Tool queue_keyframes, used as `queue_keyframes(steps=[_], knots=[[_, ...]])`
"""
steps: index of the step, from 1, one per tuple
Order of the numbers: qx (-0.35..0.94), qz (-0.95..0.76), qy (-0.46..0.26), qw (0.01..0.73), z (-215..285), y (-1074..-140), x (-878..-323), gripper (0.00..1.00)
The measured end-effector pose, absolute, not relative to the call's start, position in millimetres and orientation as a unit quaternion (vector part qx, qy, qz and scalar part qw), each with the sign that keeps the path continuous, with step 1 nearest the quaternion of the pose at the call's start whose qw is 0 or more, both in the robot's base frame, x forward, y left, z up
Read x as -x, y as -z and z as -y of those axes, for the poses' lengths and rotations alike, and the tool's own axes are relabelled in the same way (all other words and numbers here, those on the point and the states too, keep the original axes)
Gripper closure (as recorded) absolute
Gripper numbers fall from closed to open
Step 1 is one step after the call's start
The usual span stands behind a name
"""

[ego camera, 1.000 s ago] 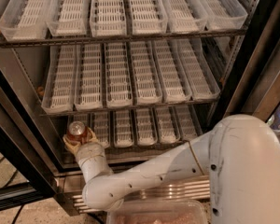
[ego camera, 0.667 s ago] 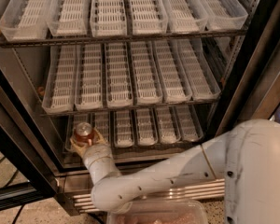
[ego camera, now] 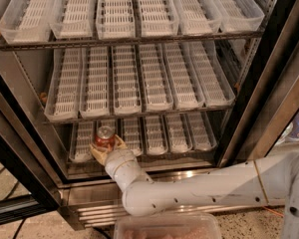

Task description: Pick coke can from bottom shelf of fridge

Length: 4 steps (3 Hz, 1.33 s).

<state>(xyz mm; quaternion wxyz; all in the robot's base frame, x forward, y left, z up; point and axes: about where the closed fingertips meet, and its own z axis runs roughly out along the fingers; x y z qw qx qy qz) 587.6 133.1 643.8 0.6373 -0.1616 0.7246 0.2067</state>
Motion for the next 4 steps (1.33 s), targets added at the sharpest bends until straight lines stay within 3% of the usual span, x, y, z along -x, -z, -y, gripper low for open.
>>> queue_keyframes(steps=[3, 4], knots=[[0.168, -0.713, -0.353, 0.582, -93, -664, -600, 1.0], [0.204, -0.718, -0.36, 0.559, -103, -654, -587, 1.0]])
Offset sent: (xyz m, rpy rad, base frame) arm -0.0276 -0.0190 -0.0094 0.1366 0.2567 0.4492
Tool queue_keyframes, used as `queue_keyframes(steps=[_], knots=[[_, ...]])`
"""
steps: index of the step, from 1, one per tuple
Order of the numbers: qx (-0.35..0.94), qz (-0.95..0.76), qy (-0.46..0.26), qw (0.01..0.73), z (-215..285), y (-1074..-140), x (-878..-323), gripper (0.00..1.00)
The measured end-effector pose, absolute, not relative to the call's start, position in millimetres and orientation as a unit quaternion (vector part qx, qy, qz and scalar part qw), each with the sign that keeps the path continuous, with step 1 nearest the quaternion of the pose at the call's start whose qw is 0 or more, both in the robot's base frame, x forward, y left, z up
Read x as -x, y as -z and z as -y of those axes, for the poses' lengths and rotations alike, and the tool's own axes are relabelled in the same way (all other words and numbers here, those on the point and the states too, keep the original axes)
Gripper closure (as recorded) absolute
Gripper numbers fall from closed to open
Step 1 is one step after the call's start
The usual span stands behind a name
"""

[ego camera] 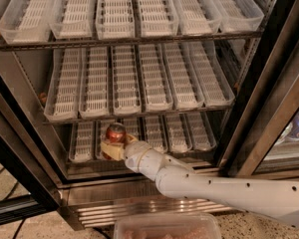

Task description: Pick coke can from bottom shelf of fridge

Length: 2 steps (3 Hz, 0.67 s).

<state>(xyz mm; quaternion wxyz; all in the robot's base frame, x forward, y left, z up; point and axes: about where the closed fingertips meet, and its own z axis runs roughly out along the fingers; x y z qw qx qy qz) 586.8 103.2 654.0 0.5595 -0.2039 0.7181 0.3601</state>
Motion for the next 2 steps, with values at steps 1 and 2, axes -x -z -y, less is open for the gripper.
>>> queue_keyframes(steps=[1, 2], knots=[[0.204, -0.718, -0.359, 0.56, -103.1, -654.0, -587.1, 1.0], [0.21, -0.719, -0.364, 0.554, -106.2, -654.1, -586.6, 1.0]])
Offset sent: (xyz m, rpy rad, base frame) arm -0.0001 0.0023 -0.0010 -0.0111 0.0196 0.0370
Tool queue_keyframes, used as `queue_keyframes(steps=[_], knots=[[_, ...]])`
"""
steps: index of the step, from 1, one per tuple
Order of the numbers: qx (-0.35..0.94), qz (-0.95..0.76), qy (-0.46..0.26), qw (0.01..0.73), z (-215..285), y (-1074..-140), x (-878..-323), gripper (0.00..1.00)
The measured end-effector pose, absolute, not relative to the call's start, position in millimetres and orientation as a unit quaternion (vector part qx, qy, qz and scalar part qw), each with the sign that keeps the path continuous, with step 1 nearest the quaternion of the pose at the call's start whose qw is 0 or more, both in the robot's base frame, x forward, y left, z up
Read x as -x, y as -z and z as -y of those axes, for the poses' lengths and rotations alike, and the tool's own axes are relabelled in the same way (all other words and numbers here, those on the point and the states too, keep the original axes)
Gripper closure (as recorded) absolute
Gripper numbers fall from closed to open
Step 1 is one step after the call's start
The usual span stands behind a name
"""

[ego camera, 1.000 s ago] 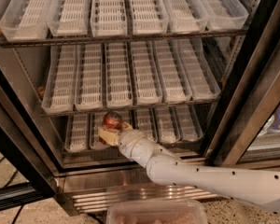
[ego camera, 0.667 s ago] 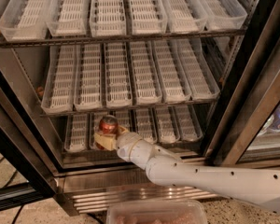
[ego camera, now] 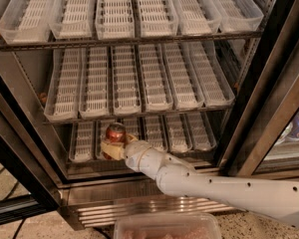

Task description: Pick coke can from bottom shelf of fridge

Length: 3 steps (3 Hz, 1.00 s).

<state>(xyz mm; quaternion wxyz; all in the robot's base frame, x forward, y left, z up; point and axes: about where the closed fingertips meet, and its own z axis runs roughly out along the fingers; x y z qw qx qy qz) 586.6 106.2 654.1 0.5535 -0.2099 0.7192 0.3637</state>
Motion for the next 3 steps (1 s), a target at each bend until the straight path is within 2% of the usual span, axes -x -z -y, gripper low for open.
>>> queue_keyframes(steps=[3], knots=[[0.222, -0.684, -0.465, 0.517, -113, -688, -556, 1.0]])
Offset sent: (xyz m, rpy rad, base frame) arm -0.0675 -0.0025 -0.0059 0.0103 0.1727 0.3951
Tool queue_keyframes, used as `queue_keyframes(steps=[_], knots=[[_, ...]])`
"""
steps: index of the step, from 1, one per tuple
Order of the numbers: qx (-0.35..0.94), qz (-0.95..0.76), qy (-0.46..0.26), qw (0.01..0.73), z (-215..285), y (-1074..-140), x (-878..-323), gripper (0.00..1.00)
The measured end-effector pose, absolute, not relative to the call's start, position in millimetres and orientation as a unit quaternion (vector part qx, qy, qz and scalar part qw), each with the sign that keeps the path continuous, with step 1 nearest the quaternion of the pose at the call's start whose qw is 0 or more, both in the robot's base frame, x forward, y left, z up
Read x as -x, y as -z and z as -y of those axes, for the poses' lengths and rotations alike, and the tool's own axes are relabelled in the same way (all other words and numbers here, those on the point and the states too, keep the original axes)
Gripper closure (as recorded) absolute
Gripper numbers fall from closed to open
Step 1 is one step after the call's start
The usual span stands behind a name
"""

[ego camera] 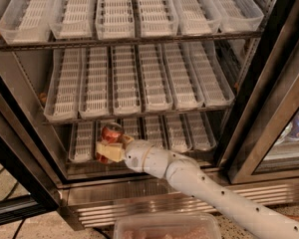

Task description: Pick coke can from bottom shelf of fridge

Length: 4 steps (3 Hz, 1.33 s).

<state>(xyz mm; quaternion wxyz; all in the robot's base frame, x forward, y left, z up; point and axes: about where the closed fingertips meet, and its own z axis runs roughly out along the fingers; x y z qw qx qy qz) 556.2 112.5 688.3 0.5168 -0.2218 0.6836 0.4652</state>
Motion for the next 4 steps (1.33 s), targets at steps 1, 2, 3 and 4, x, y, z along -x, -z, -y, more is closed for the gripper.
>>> queue_keyframes(steps=[1, 2, 3, 4], knots=[[0.245, -0.689, -0.485, 0.48, -106, -686, -541, 1.0], [0.272, -0.697, -0.489, 0.448, -113, -673, -524, 1.0], [0.272, -0.697, -0.489, 0.448, -113, -673, -524, 1.0], [0.294, -0.702, -0.497, 0.418, -115, -668, -517, 1.0]])
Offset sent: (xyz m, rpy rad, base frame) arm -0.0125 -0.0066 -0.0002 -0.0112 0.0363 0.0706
